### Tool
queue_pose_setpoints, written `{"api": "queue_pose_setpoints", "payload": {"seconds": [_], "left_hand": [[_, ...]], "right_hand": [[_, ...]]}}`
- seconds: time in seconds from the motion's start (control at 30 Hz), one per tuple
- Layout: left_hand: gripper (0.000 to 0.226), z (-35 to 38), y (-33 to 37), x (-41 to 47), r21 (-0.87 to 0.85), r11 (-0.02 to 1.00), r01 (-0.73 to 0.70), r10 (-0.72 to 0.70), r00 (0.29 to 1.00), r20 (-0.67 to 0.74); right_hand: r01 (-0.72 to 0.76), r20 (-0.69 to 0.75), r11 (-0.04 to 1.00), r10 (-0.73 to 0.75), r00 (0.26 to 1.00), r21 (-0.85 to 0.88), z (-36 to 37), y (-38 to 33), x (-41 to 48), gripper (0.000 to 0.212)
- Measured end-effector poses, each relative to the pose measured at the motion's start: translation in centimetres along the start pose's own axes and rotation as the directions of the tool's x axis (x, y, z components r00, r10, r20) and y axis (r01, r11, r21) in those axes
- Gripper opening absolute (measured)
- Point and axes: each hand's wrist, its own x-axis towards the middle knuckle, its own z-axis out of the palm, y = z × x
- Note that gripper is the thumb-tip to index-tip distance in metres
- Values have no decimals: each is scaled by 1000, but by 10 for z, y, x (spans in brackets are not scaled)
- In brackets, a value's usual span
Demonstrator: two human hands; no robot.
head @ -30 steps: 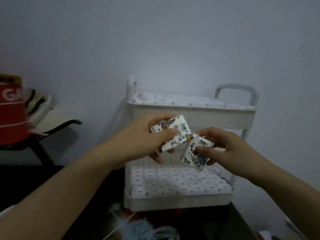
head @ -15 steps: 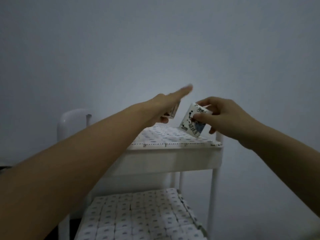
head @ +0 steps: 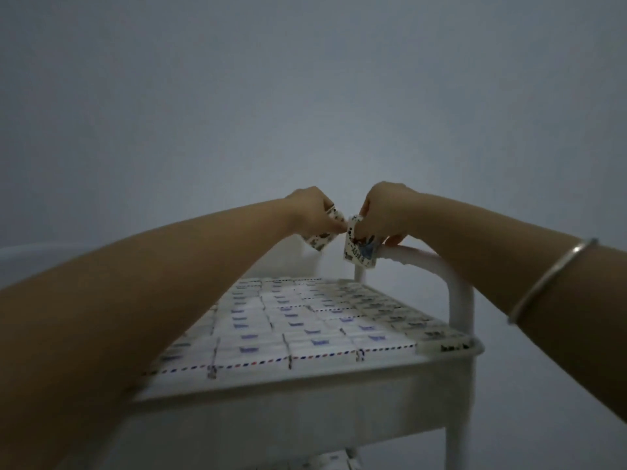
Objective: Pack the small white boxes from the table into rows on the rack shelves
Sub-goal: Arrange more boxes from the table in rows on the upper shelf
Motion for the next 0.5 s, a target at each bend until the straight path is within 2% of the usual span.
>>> {"api": "queue_pose_setpoints", "payload": {"seconds": [0.1, 0.27, 0.37, 0.5], "left_hand": [[34, 10, -5, 7, -98, 995, -7, 6, 1000, -7], [40, 28, -10, 5, -199, 979, 31, -23, 999, 42], [41, 35, -11, 2, -149, 988, 34, -18, 994, 105], [45, 41, -16, -2, 67, 995, -71, 60, 986, 153]], "right_hand": [[-80, 61, 997, 78, 995, 25, 0, -3, 10, 24], [-99, -63, 992, 104, 993, 72, 1, -6, 18, 21], [-89, -126, 996, 89, 988, 7, 1, -12, 20, 21], [-59, -212, 997, 46, 976, -55, 1, -18, 27, 19]]}}
